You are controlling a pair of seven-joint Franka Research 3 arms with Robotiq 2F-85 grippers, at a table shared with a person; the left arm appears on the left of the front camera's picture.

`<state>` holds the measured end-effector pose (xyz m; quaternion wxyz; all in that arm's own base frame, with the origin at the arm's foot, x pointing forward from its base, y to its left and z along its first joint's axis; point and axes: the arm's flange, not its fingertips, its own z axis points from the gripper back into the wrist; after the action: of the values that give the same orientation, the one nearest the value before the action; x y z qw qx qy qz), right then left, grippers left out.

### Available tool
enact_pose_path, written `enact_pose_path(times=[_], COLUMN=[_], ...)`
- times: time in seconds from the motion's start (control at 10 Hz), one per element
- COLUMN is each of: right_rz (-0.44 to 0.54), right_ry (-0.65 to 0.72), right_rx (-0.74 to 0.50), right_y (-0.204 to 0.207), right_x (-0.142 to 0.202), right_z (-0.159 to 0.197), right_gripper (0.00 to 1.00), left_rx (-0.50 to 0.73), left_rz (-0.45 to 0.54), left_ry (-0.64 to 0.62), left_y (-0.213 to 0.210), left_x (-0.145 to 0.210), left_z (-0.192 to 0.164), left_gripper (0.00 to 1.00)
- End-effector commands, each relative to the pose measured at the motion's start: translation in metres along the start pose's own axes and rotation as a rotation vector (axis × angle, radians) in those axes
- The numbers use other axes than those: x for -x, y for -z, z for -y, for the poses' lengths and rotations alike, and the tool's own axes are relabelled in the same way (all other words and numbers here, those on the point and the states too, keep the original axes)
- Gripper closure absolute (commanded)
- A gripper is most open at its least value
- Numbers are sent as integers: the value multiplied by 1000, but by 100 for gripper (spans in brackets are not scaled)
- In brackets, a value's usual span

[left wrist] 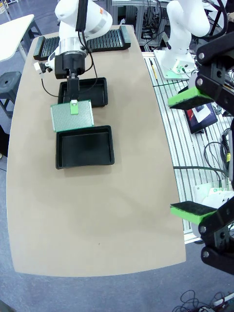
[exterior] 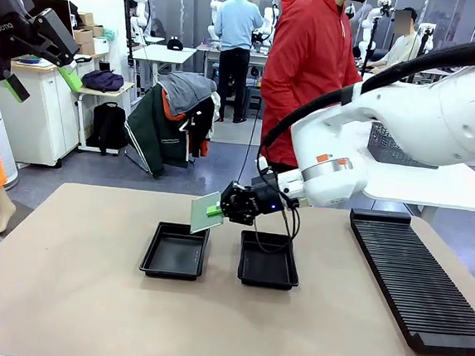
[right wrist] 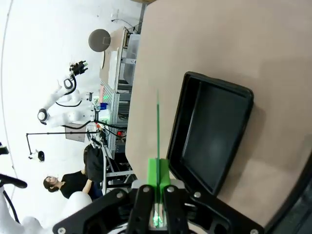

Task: Inspect and transfer BCBs to ESD trays.
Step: Pick up the Blank PCB from the PCB Rack and place it in the left ESD tray.

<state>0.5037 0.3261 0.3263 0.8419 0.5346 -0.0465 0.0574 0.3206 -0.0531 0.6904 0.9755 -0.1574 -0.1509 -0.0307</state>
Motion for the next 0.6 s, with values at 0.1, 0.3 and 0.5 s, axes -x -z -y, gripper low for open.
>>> enact_pose_path(times=[0.1, 0.3, 0.5], right_rz=[-13, -28, -31], right_ry=[78, 112, 126], right_rx=[58, 98, 120], right_y=[35, 48, 62], right_x=[-10, -5, 3], right_z=[-9, -9, -9], right_gripper=[98, 98, 98], left_rx=[1, 1, 1], left_rz=[-1, -1, -1], left_ry=[-3, -3, -3], left_y=[1, 1, 1], left_x=[1, 1, 1], left_z=[-1, -1, -1], left_gripper=[0, 0, 0])
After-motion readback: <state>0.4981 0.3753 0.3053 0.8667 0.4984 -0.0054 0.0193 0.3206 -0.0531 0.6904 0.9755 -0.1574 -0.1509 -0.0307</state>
